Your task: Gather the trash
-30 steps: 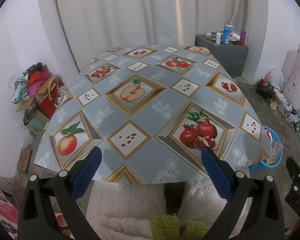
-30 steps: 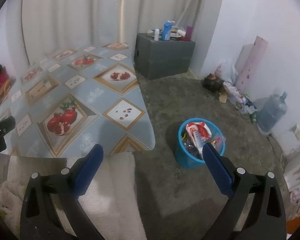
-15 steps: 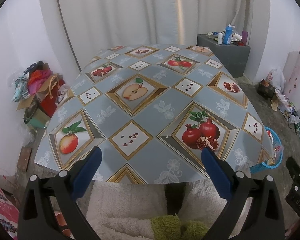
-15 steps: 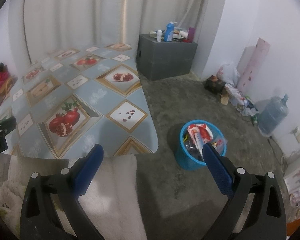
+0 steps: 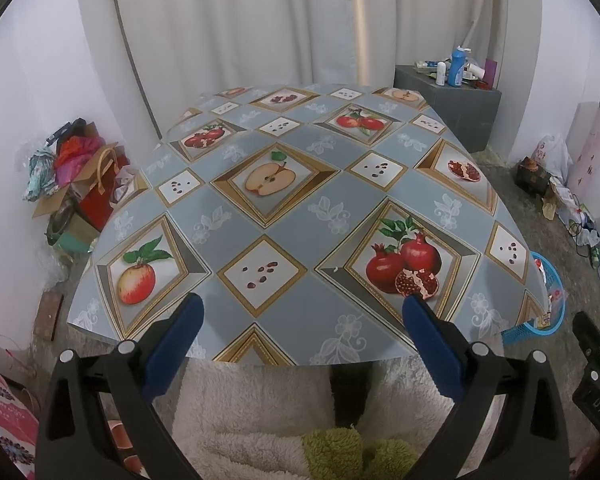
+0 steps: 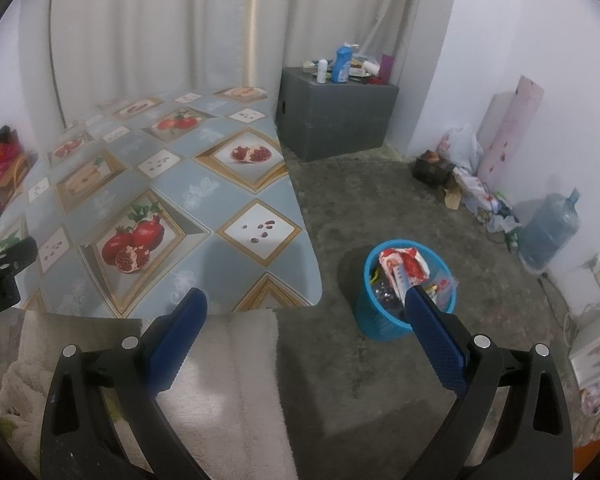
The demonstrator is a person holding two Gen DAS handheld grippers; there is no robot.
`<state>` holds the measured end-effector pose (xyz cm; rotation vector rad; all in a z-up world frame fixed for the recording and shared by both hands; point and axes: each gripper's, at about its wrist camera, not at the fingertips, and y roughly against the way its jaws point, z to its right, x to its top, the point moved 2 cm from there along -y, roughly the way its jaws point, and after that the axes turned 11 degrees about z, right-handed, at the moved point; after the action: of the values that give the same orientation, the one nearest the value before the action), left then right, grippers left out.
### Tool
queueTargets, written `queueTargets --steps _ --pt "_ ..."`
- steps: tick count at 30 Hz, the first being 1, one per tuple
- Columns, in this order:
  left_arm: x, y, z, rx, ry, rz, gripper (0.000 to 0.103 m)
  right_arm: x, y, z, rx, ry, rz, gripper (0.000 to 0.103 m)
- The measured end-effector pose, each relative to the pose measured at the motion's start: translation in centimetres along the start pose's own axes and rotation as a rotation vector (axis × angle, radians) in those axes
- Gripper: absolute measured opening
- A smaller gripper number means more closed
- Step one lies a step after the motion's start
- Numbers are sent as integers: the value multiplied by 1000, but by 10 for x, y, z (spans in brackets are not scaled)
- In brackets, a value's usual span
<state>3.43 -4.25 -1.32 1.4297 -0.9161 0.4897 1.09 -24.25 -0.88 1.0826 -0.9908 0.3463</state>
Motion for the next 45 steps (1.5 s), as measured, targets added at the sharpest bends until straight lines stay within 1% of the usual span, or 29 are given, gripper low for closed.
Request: queueTargets --steps 45 --pt "-1 -1 2 0 -1 -4 98 0 1 -3 0 -5 2 95"
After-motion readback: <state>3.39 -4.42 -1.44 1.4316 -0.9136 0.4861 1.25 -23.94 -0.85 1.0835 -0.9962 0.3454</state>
